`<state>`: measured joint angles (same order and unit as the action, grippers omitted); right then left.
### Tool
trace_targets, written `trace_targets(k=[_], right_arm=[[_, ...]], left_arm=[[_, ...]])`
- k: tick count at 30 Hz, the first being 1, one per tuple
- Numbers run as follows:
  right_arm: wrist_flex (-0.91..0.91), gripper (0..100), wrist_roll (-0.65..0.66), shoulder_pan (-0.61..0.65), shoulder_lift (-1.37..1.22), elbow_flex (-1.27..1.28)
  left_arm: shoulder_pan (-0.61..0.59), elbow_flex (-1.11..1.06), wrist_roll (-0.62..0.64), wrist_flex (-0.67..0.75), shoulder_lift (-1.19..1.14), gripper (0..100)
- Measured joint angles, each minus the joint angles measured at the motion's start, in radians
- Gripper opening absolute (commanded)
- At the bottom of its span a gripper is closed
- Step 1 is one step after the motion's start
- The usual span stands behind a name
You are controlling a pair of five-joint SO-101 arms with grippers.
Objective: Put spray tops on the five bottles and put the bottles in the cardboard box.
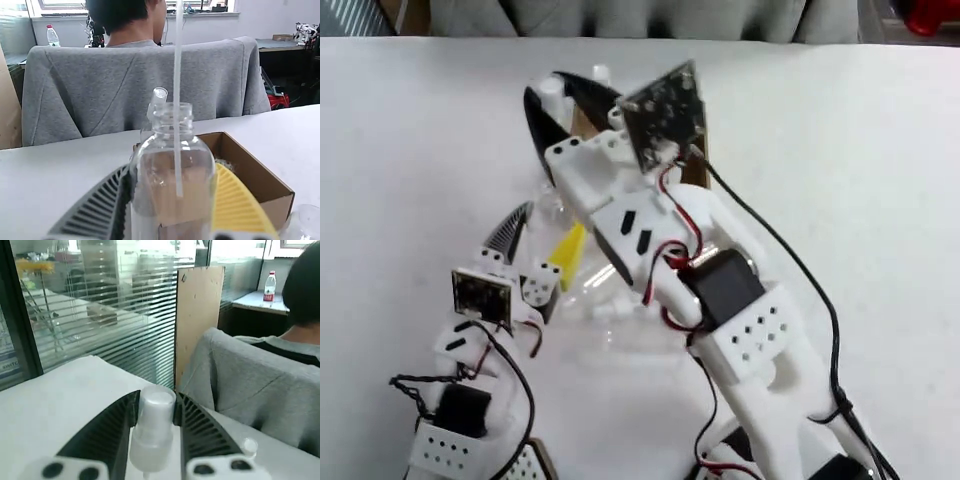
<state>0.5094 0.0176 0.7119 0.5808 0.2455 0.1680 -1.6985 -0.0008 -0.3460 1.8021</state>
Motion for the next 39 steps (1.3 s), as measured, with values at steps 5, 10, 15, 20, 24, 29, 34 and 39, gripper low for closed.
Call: trace_targets(k=[5, 10, 15, 20, 24, 29, 34, 39], right_arm=[[0.146, 1.5, 0.000, -0.002, -0.041, -0.081], [0.298, 1.5, 0.000, 0.003, -0.118, -0.190], [0.488, 1.5, -0.002, 0.003, -0.219, -0.345], [0.675, 1.5, -0.002, 0.003, -0.327, -0.509], [0.786, 1.5, -0.002, 0.005, -0.408, -0.595], [0.818, 1.5, -0.002, 0.005, -0.457, -0.652], [0.824, 1.5, -0.002, 0.005, -0.457, -0.661], [0.824, 1.5, -0.002, 0.005, -0.457, -0.663]], left_arm=[[0.005, 0.000, 0.000, 0.000, 0.000, 2], [0.006, 0.002, 0.000, 0.000, 0.000, 2], [0.008, 0.002, 0.000, 0.000, 0.000, 2], [0.008, 0.002, 0.000, 0.000, 0.000, 2], [0.008, 0.002, 0.000, 0.000, 0.000, 2], [0.008, 0.002, 0.000, 0.000, 0.000, 2], [0.008, 0.002, 0.000, 0.000, 0.000, 2], [0.008, 0.002, 0.000, 0.000, 0.000, 2]])
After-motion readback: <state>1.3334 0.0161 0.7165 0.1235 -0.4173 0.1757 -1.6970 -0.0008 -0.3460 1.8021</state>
